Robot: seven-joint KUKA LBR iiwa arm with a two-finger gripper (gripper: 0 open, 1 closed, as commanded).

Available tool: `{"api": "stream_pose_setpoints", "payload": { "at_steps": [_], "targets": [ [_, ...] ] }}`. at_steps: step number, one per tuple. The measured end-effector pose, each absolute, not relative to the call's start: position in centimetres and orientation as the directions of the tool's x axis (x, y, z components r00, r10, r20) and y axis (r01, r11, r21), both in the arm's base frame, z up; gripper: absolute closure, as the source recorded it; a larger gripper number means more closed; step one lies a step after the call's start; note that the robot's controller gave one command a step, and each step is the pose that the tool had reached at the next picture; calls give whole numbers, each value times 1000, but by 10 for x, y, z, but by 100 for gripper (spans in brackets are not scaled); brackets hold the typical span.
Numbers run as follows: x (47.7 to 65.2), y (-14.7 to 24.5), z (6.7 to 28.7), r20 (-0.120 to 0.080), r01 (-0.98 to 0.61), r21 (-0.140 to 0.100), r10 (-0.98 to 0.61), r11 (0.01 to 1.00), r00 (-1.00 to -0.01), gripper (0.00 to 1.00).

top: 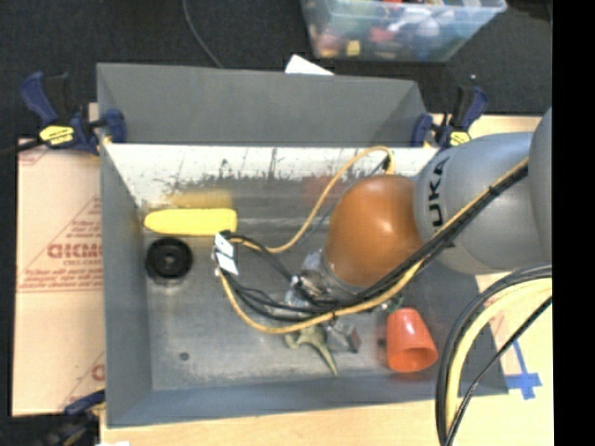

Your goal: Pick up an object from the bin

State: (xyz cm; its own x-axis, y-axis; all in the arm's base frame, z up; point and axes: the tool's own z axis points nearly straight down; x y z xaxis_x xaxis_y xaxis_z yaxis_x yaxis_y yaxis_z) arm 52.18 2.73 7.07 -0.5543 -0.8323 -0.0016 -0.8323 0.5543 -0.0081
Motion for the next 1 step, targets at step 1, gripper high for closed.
{"api": "stream_pose_setpoints", "payload": {
  "at_steps": [1],
  "targets": [
    [550, 17, 72, -7, -610, -7, -610, 792, -792, 100]
  ]
}}
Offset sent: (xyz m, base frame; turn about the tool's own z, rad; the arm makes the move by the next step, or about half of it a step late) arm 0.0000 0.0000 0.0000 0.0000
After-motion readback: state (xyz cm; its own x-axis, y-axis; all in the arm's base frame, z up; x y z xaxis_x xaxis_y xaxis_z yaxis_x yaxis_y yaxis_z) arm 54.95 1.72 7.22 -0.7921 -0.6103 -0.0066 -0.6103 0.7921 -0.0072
